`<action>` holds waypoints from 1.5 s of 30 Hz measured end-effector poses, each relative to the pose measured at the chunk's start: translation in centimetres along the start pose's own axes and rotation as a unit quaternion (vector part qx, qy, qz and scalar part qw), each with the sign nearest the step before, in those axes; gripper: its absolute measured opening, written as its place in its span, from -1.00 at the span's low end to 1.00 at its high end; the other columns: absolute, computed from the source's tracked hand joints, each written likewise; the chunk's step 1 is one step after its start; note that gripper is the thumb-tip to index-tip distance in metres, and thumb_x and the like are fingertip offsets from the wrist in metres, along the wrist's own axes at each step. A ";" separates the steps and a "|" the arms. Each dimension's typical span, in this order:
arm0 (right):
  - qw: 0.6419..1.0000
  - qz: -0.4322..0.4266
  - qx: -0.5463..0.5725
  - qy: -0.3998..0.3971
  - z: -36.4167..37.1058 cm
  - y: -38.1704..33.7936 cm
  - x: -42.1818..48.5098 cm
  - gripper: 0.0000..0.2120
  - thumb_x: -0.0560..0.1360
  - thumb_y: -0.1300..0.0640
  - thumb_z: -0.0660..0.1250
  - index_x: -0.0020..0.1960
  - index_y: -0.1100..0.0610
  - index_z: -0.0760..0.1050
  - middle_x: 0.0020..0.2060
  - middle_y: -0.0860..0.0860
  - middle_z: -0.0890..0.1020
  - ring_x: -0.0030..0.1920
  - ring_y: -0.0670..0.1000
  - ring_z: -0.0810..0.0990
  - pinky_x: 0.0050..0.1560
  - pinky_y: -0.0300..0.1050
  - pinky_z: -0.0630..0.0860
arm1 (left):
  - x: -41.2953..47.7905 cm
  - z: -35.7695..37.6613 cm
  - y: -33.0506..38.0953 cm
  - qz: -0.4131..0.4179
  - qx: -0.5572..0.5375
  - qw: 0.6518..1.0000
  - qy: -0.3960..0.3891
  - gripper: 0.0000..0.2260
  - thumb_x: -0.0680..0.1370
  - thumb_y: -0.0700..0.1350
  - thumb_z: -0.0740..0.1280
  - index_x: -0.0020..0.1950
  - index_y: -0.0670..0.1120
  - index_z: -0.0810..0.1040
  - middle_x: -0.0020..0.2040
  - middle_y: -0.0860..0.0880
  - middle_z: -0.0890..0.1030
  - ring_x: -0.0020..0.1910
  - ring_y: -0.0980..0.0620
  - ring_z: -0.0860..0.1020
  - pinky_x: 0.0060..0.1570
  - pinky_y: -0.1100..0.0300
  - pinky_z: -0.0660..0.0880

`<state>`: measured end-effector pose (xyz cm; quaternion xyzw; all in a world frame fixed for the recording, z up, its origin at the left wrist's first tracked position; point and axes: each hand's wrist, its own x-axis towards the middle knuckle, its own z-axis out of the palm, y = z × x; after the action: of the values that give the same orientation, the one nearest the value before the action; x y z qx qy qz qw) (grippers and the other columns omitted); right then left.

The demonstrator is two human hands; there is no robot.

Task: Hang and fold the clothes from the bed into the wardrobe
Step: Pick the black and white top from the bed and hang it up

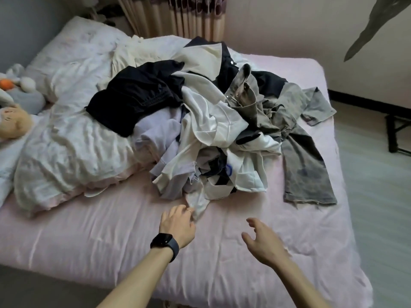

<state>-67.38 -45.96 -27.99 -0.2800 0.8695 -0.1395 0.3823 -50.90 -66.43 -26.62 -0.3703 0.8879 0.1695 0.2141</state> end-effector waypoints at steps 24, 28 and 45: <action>0.946 0.177 0.253 0.095 10.1 0.2 18.3 -0.78 0.57 0.11 0.12 -0.10 0.21 0.46 -0.21 0.16 0.60 -0.17 0.24 0.59 -0.14 0.07 0.53 | 11.7 15.1 -6.4 -0.030 0.010 0.983 -0.182 -0.36 0.59 0.10 0.20 0.61 0.22 -0.03 0.62 -0.03 0.04 0.45 -0.25 0.30 0.38 -0.12 0.30; 0.973 0.127 0.158 0.106 6.4 -0.3 9.5 -0.70 0.64 0.06 0.13 -0.24 0.12 0.24 -0.33 0.06 0.46 -0.20 0.19 0.43 -0.21 0.03 0.30 | 8.5 9.8 -5.6 -0.011 -0.024 0.985 -0.169 -0.39 0.59 0.05 0.20 0.62 0.11 0.07 0.55 -0.03 0.23 0.40 -0.19 0.38 0.31 -0.04 0.38; 0.955 -0.187 0.085 0.214 -22.0 -10.6 -13.6 -0.83 0.62 0.11 0.30 -0.10 -0.12 0.46 -0.34 -0.25 0.57 -0.30 -0.23 0.51 -0.24 -0.32 0.39 | -0.9 -16.9 10.4 0.295 -0.112 0.947 0.060 -0.32 0.45 0.08 0.32 0.57 0.09 0.23 0.49 0.04 0.38 0.42 -0.03 0.40 0.35 0.00 0.40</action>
<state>-72.22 -45.77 -0.49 -0.3673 0.8479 -0.3387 0.1773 -62.28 -66.71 -10.33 -0.1227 0.9439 0.3012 0.0573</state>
